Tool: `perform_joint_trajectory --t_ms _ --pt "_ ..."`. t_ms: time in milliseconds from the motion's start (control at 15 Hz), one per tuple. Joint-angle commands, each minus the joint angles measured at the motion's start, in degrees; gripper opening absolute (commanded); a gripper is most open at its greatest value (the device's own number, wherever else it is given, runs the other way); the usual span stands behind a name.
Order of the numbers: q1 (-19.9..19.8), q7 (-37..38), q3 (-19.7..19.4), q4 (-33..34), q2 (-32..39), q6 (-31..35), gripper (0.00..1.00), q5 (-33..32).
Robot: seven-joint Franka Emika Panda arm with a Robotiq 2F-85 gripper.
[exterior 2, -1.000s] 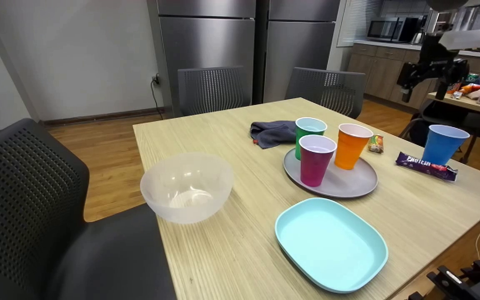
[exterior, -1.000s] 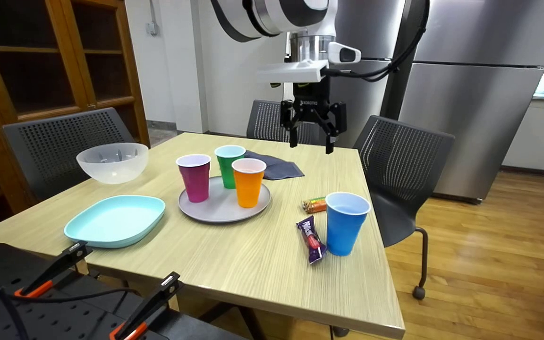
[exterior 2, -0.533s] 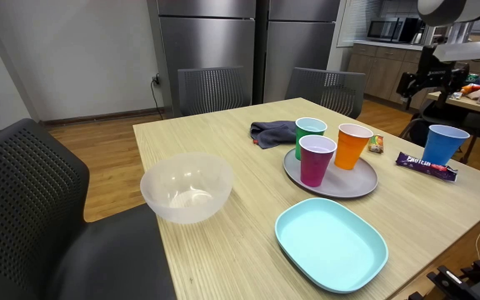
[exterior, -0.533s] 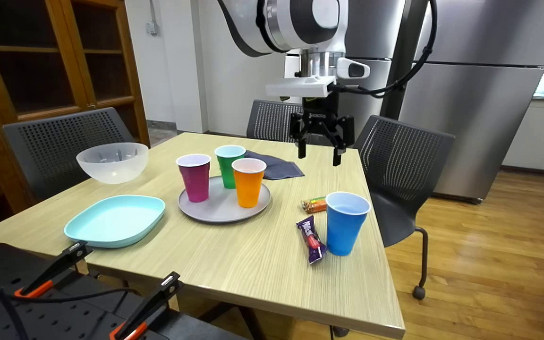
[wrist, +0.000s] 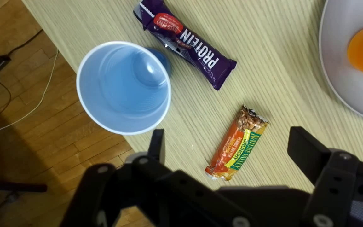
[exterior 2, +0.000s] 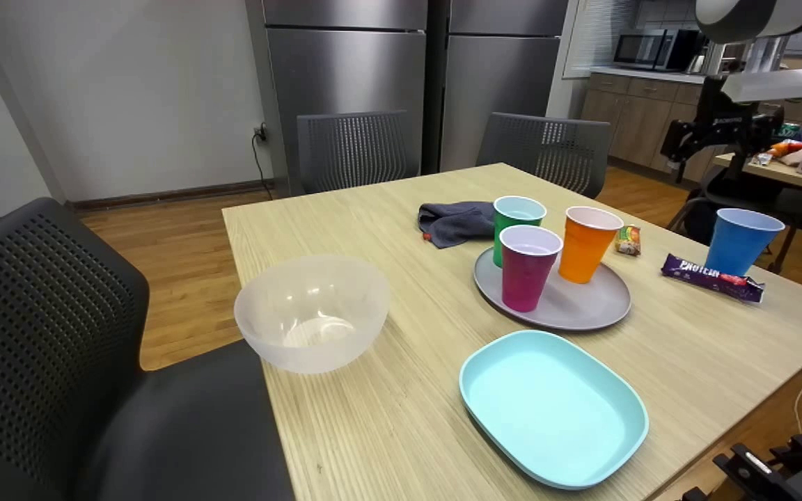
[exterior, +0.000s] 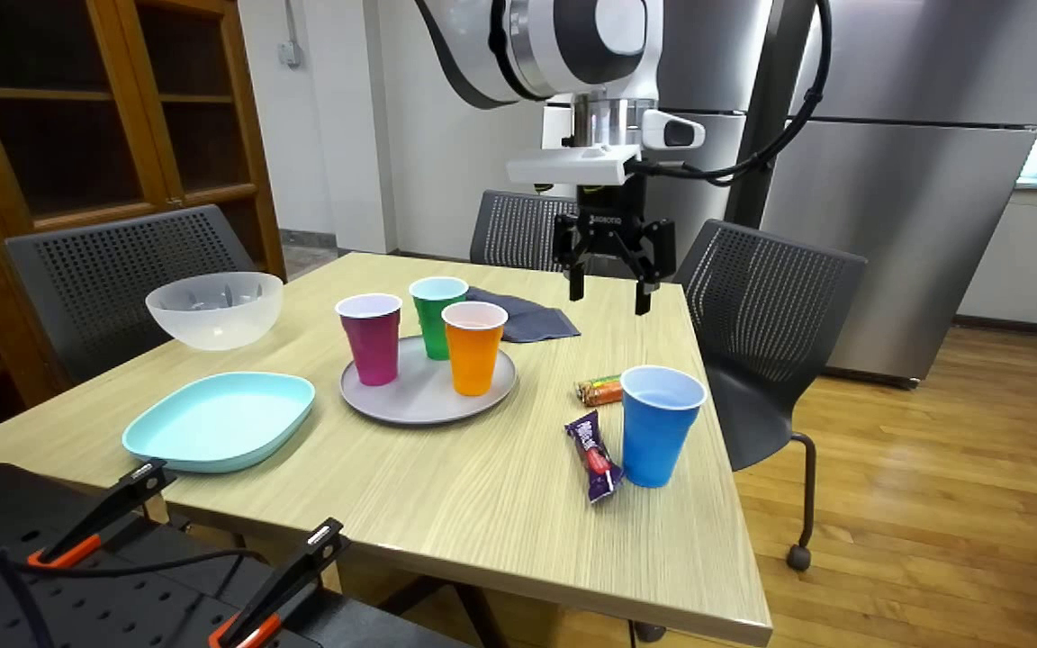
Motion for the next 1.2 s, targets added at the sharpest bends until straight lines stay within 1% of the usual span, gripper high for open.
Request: perform_joint_trajectory --t_ms 0,467,1133 --pt "-1.02 -0.91 0.31 -0.38 -0.45 0.39 1.00 0.55" --pt "-3.64 -1.83 0.27 0.24 1.18 -0.21 1.00 3.29" --pt "-4.27 -0.35 0.33 1.68 7.68 2.77 1.00 3.74"
